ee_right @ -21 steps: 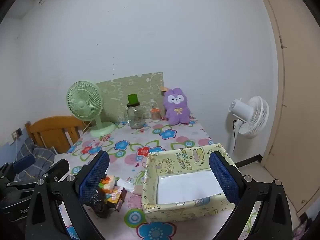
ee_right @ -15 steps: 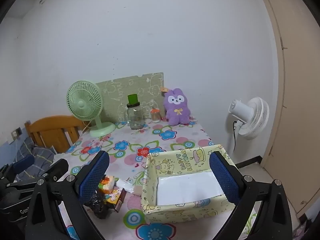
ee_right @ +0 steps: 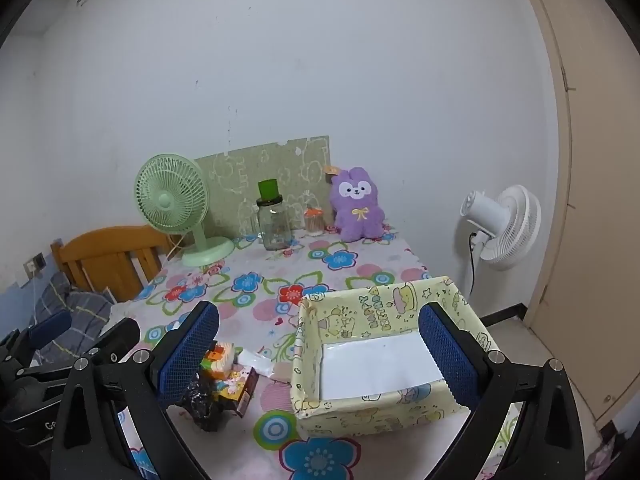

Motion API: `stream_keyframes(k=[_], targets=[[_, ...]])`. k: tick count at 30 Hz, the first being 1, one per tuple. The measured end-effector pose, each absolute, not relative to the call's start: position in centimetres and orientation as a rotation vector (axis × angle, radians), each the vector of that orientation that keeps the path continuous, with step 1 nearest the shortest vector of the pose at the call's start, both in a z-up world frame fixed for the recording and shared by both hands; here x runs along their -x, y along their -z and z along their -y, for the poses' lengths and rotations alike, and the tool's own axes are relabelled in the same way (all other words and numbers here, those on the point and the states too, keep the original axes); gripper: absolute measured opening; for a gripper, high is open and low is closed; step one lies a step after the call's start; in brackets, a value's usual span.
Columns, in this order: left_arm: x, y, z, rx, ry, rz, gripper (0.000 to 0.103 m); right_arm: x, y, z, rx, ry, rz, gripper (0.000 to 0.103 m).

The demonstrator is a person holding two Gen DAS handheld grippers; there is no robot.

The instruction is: Organize soft objects

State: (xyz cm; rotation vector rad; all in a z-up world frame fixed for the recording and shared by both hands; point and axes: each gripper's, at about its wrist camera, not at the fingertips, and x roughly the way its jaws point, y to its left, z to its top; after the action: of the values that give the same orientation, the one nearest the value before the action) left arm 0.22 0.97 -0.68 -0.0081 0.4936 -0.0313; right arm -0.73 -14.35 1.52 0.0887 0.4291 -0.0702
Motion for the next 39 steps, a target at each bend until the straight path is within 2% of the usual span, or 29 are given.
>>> stream_keyframes(k=[39], targets=[[0.14, 1.42, -1.13, 0.005, 0.041, -0.490, 0.103, 1.01, -1.29, 14.14, -0.089, 0.070, -0.438, 0.101]])
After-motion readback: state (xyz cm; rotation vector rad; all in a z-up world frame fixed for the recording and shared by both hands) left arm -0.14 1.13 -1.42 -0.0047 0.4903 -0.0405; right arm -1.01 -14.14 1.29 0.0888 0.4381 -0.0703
